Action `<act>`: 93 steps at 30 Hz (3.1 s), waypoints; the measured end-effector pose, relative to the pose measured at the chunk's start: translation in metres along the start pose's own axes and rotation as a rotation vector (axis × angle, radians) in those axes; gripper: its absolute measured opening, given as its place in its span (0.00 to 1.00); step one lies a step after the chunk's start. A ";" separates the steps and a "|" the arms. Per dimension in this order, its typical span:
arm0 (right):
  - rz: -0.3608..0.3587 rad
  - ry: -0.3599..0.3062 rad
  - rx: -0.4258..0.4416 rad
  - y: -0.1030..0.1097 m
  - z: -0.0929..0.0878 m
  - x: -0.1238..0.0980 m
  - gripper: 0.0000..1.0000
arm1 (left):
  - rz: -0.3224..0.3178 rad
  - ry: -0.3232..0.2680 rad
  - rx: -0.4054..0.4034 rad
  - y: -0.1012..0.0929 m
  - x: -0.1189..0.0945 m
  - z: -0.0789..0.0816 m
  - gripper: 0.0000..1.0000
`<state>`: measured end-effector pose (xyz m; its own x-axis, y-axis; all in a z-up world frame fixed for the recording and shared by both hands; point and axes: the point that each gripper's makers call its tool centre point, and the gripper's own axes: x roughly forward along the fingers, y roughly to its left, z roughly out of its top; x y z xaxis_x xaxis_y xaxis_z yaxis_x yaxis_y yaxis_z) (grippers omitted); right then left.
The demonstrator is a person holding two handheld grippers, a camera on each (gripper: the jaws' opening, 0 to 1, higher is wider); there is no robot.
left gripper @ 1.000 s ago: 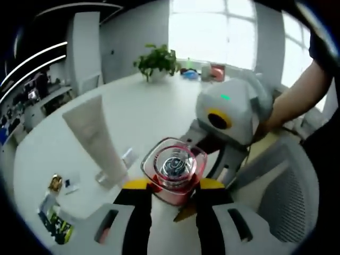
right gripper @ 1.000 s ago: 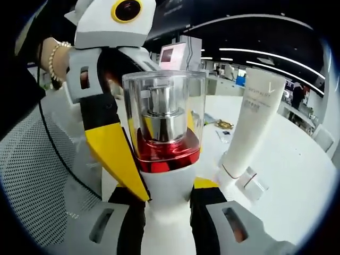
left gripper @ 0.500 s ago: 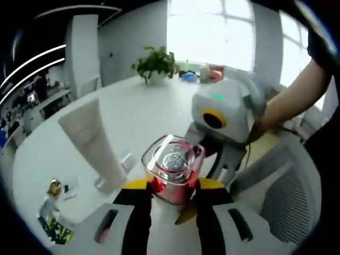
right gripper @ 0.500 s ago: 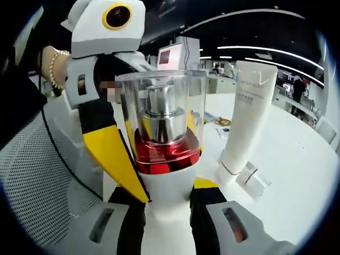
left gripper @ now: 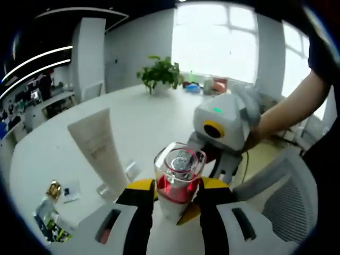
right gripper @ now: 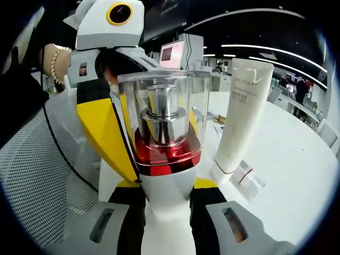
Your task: Arrange the skincare products in the storage area until every visible bottle or jar stands upright without overlapping.
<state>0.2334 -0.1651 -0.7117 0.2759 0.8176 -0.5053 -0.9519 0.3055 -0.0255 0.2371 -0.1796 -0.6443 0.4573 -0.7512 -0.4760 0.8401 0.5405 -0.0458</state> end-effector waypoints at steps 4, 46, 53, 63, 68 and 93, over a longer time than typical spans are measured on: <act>-0.004 0.008 0.000 -0.010 -0.003 -0.003 0.31 | 0.023 -0.002 -0.018 0.008 -0.004 -0.002 0.36; 0.062 0.018 -0.061 -0.092 0.001 0.010 0.31 | 0.179 0.051 -0.170 0.044 -0.038 -0.047 0.54; 0.069 0.025 -0.071 -0.098 0.000 0.013 0.31 | 0.181 0.045 -0.181 0.044 -0.036 -0.045 0.54; 0.070 0.038 0.019 -0.095 -0.003 0.011 0.37 | 0.182 0.048 -0.180 0.048 -0.036 -0.045 0.56; 0.053 0.061 0.021 -0.093 -0.004 0.007 0.45 | 0.178 0.048 -0.181 0.048 -0.037 -0.041 0.57; -0.185 0.060 0.149 -0.078 -0.004 -0.026 0.82 | 0.167 0.015 -0.300 0.037 -0.062 -0.039 0.64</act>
<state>0.2998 -0.2120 -0.7002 0.4309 0.7120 -0.5545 -0.8545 0.5195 0.0031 0.2286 -0.0980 -0.6508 0.5752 -0.6380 -0.5119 0.6293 0.7450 -0.2213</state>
